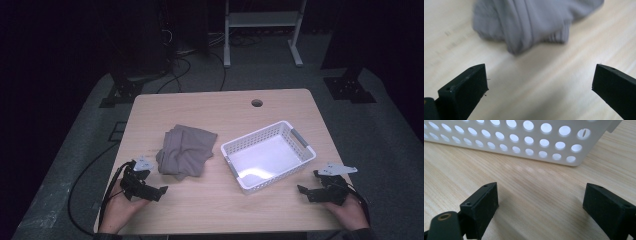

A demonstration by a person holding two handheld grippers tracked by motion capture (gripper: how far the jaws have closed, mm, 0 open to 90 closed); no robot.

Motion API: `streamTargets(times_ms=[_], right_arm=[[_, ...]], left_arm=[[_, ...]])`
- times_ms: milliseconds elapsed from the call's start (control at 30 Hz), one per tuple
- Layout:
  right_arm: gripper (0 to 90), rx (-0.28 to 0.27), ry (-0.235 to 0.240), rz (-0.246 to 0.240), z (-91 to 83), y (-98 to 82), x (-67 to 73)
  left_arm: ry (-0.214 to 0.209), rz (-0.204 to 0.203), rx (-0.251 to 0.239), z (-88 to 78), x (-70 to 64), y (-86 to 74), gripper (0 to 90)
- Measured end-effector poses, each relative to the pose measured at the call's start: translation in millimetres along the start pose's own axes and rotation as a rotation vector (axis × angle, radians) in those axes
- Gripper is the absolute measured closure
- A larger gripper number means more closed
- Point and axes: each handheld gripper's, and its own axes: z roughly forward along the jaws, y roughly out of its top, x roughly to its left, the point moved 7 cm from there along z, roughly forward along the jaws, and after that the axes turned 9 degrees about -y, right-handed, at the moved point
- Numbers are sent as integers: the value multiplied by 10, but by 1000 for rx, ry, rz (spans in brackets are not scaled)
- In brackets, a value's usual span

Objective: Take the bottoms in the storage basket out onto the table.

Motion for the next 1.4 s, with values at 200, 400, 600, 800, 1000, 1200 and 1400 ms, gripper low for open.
streamTargets(times_ms=[200,400,600,800,1000,1200,1400], right_arm=[[115,0,0,0,0,0,0],[114,0,0,1,0,0,0],[114,1,2,2,-1,1,-1],[117,-3,16,14,-16,-5,3],[123,8,39,39,-84,-37,17],[122,-8,54,39,-202,13,69],[123,-53,79,19,-356,145,201]], left_arm=[[-2,-13,42,76,-26,-180,0],[-16,-24,46,174,2,-233,0],[-32,23,1,221,8,-264,0],[-79,101,-149,244,20,-306,0],[-79,100,-150,261,27,-282,0],[-77,98,-149,268,26,-272,0],[-77,97,-149,268,26,-273,0]])
